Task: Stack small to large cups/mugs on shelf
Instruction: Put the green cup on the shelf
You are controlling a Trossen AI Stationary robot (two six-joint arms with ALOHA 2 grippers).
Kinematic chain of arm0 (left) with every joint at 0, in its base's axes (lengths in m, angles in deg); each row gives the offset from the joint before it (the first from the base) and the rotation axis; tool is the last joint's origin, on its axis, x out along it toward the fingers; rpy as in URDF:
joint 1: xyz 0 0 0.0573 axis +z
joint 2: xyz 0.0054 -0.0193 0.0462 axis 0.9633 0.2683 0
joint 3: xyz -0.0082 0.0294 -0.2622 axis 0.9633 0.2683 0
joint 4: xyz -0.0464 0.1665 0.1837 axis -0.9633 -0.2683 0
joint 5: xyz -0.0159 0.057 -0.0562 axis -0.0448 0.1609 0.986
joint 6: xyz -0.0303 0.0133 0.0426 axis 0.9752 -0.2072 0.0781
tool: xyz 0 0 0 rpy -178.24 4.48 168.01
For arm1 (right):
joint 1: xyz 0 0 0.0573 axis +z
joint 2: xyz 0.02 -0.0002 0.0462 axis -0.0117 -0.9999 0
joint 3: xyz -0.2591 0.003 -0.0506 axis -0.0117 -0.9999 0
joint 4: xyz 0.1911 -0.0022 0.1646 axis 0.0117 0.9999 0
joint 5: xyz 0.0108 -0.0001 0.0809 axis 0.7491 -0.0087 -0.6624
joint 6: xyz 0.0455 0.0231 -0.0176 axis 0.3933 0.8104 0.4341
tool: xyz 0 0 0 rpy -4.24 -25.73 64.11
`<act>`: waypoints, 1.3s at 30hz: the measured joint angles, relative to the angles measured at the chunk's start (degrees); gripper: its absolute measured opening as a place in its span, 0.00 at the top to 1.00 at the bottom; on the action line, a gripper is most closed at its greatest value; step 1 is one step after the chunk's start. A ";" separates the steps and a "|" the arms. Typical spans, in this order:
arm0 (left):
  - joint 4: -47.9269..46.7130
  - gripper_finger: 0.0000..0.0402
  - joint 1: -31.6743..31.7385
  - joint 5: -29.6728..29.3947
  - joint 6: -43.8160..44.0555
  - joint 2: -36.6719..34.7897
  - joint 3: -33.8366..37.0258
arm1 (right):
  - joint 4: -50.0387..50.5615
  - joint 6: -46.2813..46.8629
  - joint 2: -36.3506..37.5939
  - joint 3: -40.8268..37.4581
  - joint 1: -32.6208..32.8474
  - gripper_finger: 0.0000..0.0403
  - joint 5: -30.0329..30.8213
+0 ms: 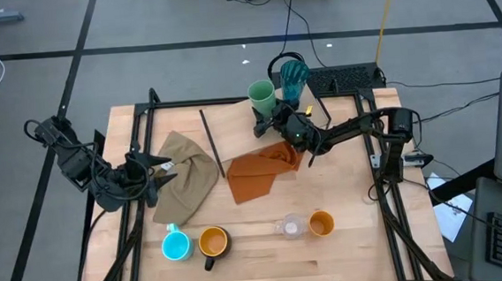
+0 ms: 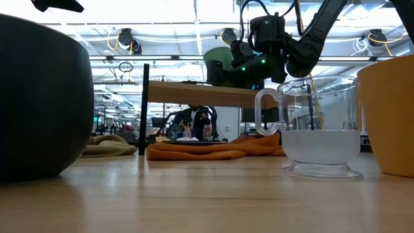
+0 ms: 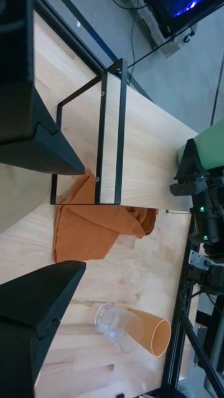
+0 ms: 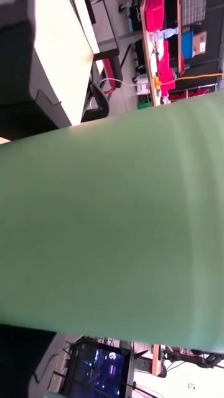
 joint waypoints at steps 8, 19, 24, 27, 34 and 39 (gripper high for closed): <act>0.02 0.40 0.00 0.09 0.02 -0.02 0.00 | -0.18 -0.02 0.00 0.00 0.02 0.15 0.02; 0.83 0.40 0.02 0.92 0.02 0.00 0.00 | -0.90 -0.05 0.02 0.00 0.28 0.12 0.04; 0.83 0.40 0.02 0.92 0.03 -0.01 0.00 | -0.90 -0.44 0.02 0.00 0.42 0.12 0.01; 0.82 0.40 0.02 0.93 0.02 -0.02 0.00 | -0.90 -0.44 0.03 0.00 0.42 0.12 0.00; 0.83 0.40 0.02 1.05 0.04 -0.02 0.00 | -0.37 -2.21 1.30 0.00 0.42 0.12 0.00; 0.85 0.40 0.02 1.11 0.13 -0.02 0.00 | -0.48 -3.09 2.52 0.00 0.95 0.12 0.00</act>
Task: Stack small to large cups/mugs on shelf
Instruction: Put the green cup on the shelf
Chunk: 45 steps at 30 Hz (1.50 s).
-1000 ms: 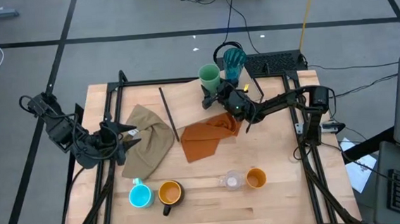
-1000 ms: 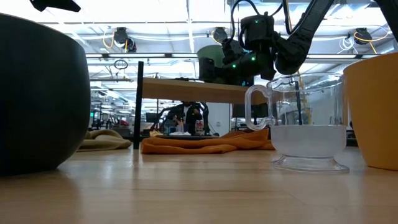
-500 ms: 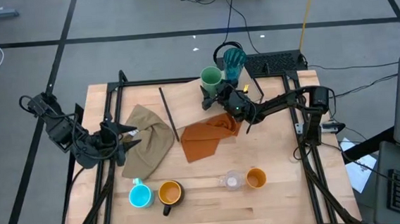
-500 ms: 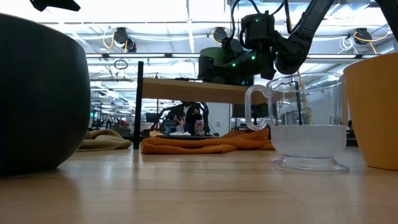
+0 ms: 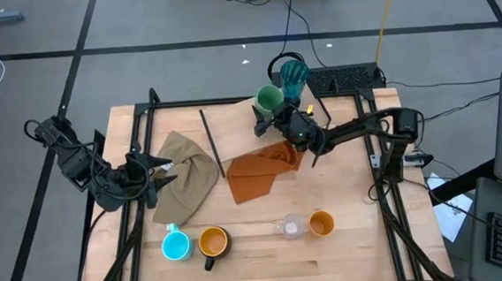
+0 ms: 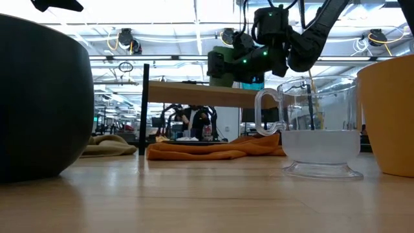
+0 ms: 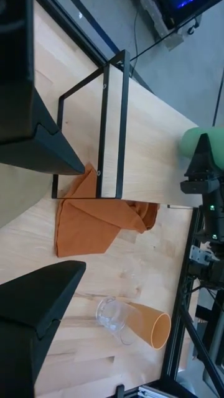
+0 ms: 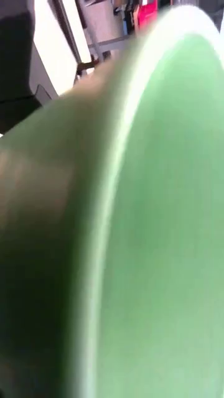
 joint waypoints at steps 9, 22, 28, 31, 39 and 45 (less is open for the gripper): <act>-0.01 0.40 0.00 0.00 0.00 0.01 0.00 | 2.20 -0.01 0.48 0.00 0.33 0.12 -0.04; 0.00 0.40 0.00 0.00 0.09 0.00 0.00 | 4.48 -0.16 0.48 0.02 0.36 0.12 -0.02; -0.02 0.40 -0.02 0.00 0.11 0.02 0.00 | 5.28 -0.04 0.48 0.02 0.36 0.12 -0.03; -0.02 0.40 0.00 0.00 0.13 0.02 0.00 | 5.37 -0.07 0.61 0.02 0.36 0.12 -0.02; -0.02 0.40 0.00 0.00 0.13 0.00 0.00 | 4.91 -0.88 0.79 0.02 0.36 0.12 -0.04; -0.01 0.40 0.00 0.46 0.28 0.12 0.00 | 5.18 -0.47 0.80 0.02 0.36 0.12 -0.03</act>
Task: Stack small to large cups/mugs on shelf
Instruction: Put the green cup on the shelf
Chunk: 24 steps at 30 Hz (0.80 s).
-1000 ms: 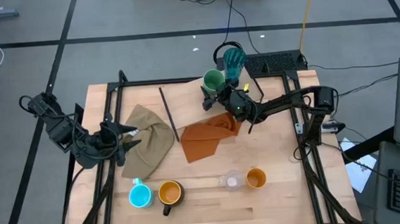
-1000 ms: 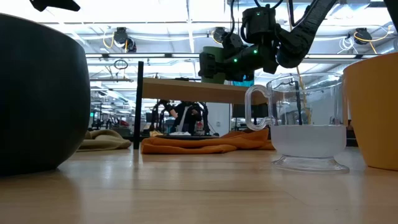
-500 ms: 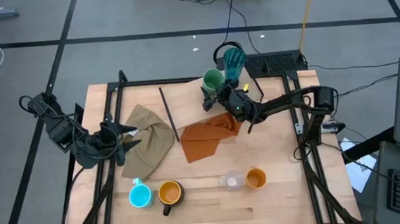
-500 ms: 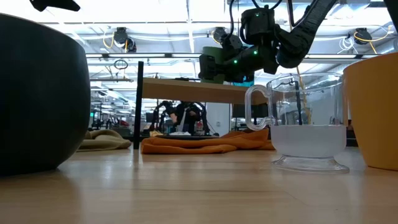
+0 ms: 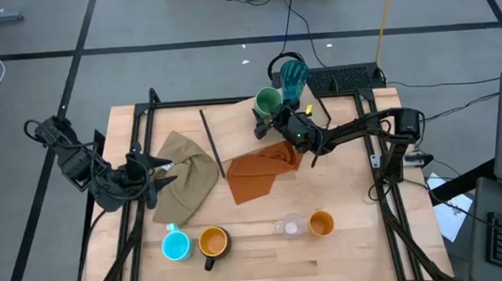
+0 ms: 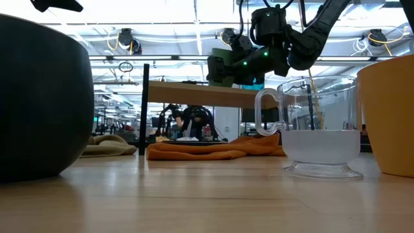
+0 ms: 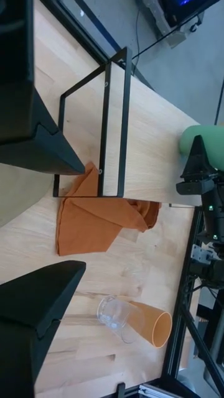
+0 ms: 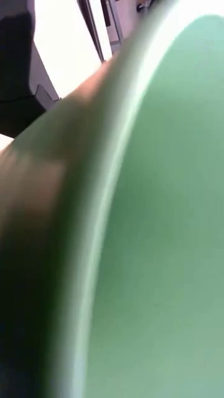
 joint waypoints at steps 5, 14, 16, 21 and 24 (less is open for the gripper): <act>0.01 0.40 0.00 0.54 0.02 0.34 0.00 | 0.05 0.07 0.00 0.03 0.00 0.15 0.00; -0.01 0.40 0.00 0.98 0.07 0.63 0.00 | 3.96 -0.50 0.07 1.95 0.00 0.15 -0.23; -0.01 0.40 0.00 1.00 0.07 0.65 0.00 | 6.24 0.49 0.79 2.11 0.00 0.14 -0.25; -0.04 0.40 0.00 1.00 -0.19 0.65 0.00 | 11.86 1.94 4.51 2.32 0.00 0.15 -0.68; -0.05 0.40 0.00 1.00 -0.19 0.65 -0.01 | 13.40 2.01 6.58 2.34 0.00 0.15 -1.30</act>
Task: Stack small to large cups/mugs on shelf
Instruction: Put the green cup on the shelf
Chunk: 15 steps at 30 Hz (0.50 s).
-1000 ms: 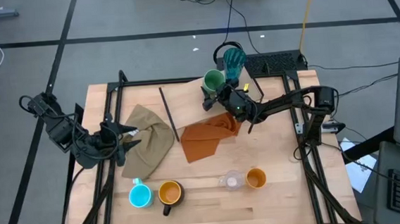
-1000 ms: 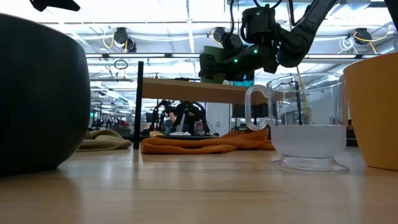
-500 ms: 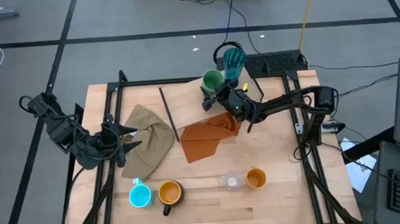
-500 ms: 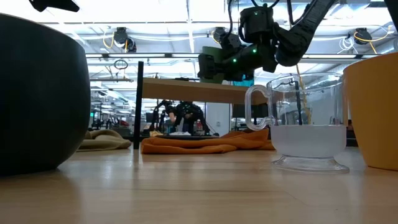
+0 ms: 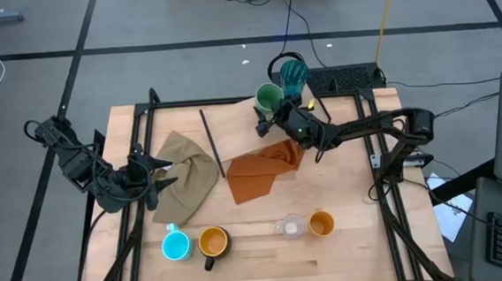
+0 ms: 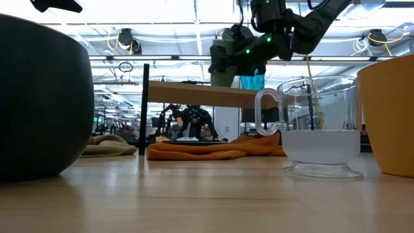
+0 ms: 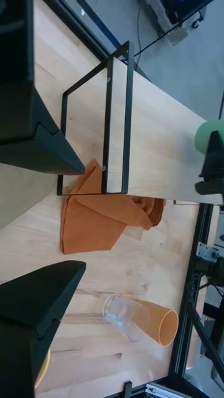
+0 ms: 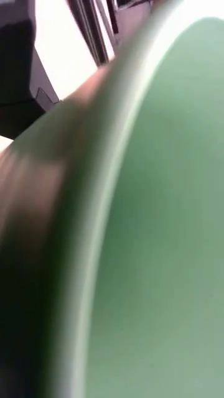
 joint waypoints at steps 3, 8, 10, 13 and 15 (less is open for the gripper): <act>0.00 0.40 0.00 0.00 0.08 0.00 0.01 | 1.65 0.44 0.82 0.00 0.00 0.15 -0.40; 0.02 0.40 0.00 0.00 0.19 0.00 0.01 | 5.58 1.93 0.82 0.00 0.00 0.15 -0.43; 0.02 0.40 0.00 0.00 0.20 0.00 0.01 | 5.79 1.99 0.81 0.00 0.00 0.15 -0.43; 0.04 0.40 0.00 0.00 0.23 0.00 0.01 | 5.76 2.25 0.81 0.00 -0.05 0.14 -1.54; 0.04 0.40 0.00 0.00 0.27 0.00 0.01 | 5.96 3.64 0.81 0.00 -0.34 0.14 -2.54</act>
